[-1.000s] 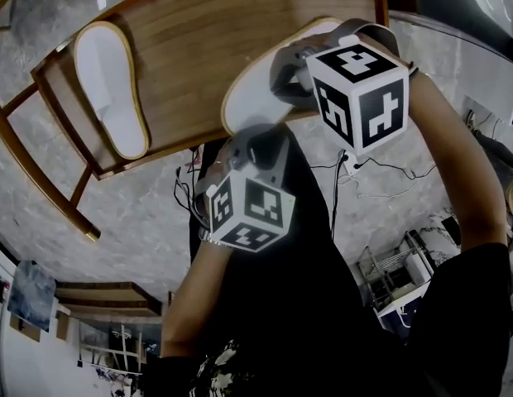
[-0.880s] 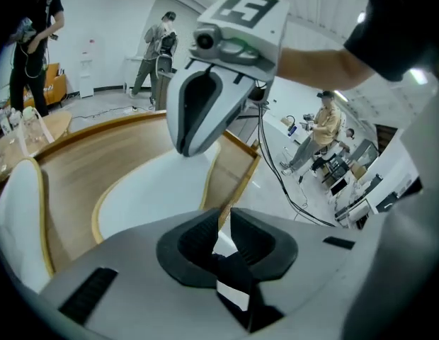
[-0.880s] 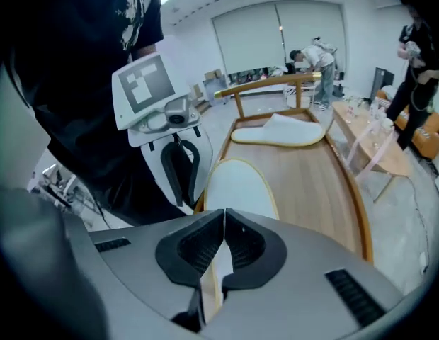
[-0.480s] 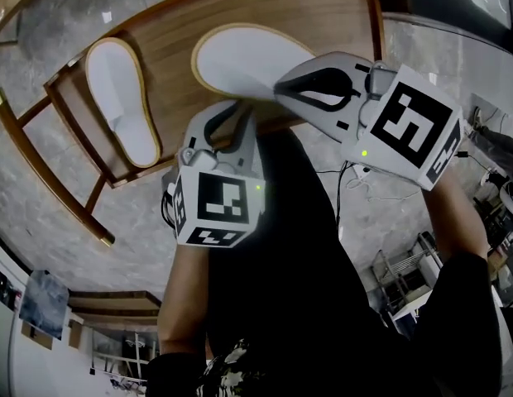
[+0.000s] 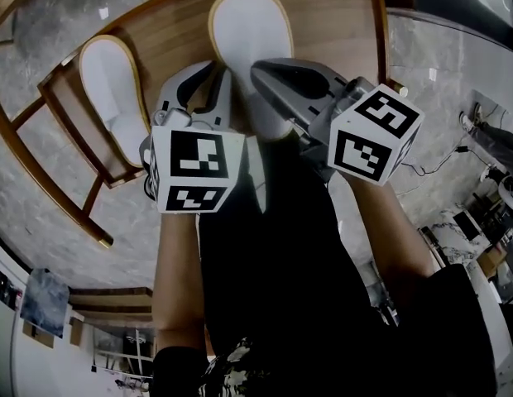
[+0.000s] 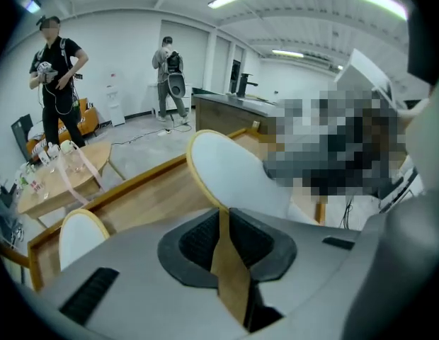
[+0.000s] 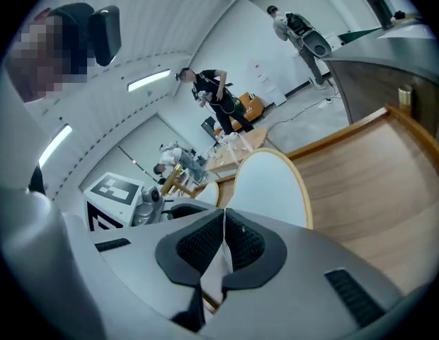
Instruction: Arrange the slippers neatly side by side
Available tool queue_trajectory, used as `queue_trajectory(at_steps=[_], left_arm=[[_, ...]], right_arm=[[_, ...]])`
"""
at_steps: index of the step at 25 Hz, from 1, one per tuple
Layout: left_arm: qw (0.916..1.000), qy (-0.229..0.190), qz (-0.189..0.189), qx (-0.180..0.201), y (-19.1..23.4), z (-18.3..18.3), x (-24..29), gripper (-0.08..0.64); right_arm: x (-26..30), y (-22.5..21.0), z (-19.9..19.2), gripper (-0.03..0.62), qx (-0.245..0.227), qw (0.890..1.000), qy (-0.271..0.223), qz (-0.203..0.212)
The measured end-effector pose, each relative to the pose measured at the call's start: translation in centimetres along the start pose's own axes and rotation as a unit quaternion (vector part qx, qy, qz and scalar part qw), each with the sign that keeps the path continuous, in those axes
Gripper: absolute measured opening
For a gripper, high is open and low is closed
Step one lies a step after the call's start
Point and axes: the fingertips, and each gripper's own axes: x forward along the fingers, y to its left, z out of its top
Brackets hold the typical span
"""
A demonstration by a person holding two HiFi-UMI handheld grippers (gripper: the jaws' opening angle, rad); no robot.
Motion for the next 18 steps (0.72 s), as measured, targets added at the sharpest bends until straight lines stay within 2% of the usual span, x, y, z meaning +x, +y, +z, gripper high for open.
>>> queue_trajectory(at_steps=[5,9,13,16,18], left_arm=[[0.9991,-0.012,0.03,-0.026,1.2,0.0,1.1,0.04],[0.9953,-0.05,0.071,-0.041,2.3,0.6,-1.2,0.043],[0.9806,-0.091,0.15,-0.088,6.2,-0.3,-6.6,0.161],[0.9683,-0.073,0.221,-0.091,10.1,-3.2,-9.7,0.176],[0.962,-0.051,0.252,-0.093,12.2,-5.6,-10.2,0.19]], right_arm=[[0.8,-2.4,0.1,0.005,0.001,0.999,-0.017,-0.029],[1.8,-4.4,-0.7,0.005,0.02,0.997,-0.031,-0.064],[2.7,-5.3,-1.4,0.005,0.019,0.995,-0.041,-0.089],[3.1,-5.5,-1.7,0.005,0.011,0.995,-0.037,-0.097],[3.2,-5.4,-1.7,0.005,0.009,0.995,-0.034,-0.095]])
